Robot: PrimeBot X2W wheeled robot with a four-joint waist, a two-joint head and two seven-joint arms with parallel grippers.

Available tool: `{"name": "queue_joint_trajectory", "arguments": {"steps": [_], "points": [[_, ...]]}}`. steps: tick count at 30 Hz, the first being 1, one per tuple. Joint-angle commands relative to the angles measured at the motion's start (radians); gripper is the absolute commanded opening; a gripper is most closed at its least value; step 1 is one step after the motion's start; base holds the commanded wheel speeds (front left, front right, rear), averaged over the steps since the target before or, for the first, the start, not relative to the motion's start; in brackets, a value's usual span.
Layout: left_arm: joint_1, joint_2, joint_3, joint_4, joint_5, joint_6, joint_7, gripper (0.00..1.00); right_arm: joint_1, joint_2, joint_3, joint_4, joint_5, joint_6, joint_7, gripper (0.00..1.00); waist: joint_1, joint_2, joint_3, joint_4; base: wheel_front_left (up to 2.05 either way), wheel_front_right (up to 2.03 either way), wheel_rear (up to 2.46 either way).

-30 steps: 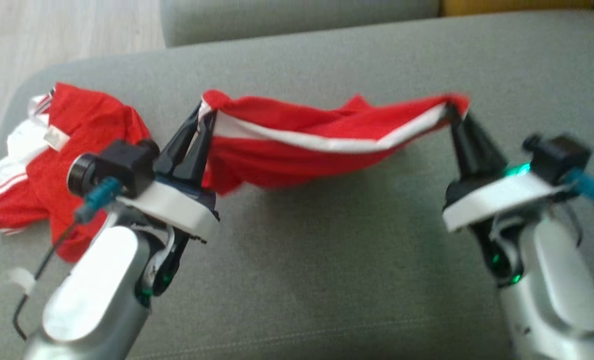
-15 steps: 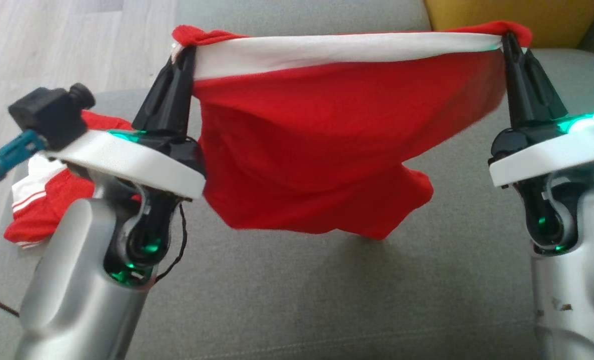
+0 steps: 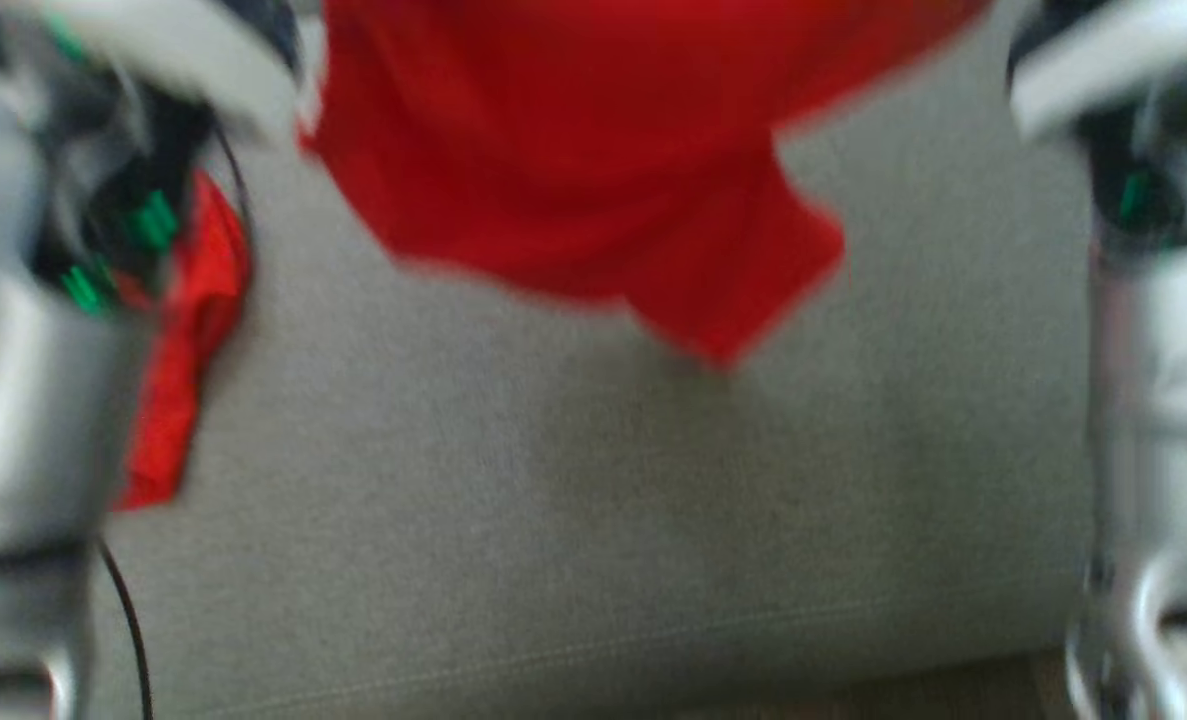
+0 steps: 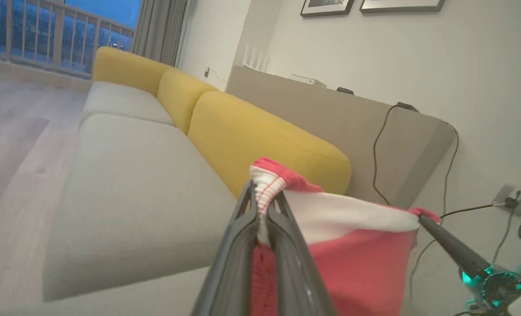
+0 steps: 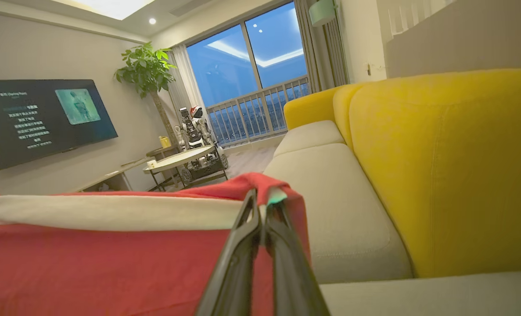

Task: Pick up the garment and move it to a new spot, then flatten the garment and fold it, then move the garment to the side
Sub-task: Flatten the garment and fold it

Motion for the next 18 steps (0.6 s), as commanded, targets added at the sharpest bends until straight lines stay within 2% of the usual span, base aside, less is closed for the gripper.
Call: {"name": "queue_joint_trajectory", "arguments": {"steps": [1,4,10,14,18], "points": [[-0.098,0.048,0.040,0.003,0.021,-0.012,0.004,0.00,-0.099,0.007,0.019,-0.002,-0.019,0.000,-0.007,0.00,-0.0002,0.0000,0.138,-0.032,0.00,0.00,0.00],[-0.287,0.050,0.029,0.128,0.074,-0.051,-0.020,0.00,-0.305,0.007,0.019,0.137,-0.065,0.000,-0.068,0.00,-0.0002,0.0000,0.236,-0.046,0.00,0.00,0.00],[-0.614,0.000,0.022,0.369,0.172,-0.104,-0.182,0.00,-0.655,0.007,-0.053,0.419,-0.098,0.000,-0.350,0.00,-0.0002,0.0000,0.373,-0.059,0.00,0.00,0.00],[-0.707,-0.037,0.011,0.495,0.216,-0.134,-0.320,0.00,-0.749,0.007,-0.028,0.566,-0.061,0.000,-0.446,0.00,-0.0002,0.0000,0.418,-0.057,0.00,0.00,0.00],[-0.683,-0.063,-0.017,0.619,0.238,-0.140,-0.372,0.00,-0.736,0.007,0.028,0.731,0.010,0.000,-0.465,0.00,-0.0002,0.0000,0.449,-0.054,0.00,0.00,0.00]]}}
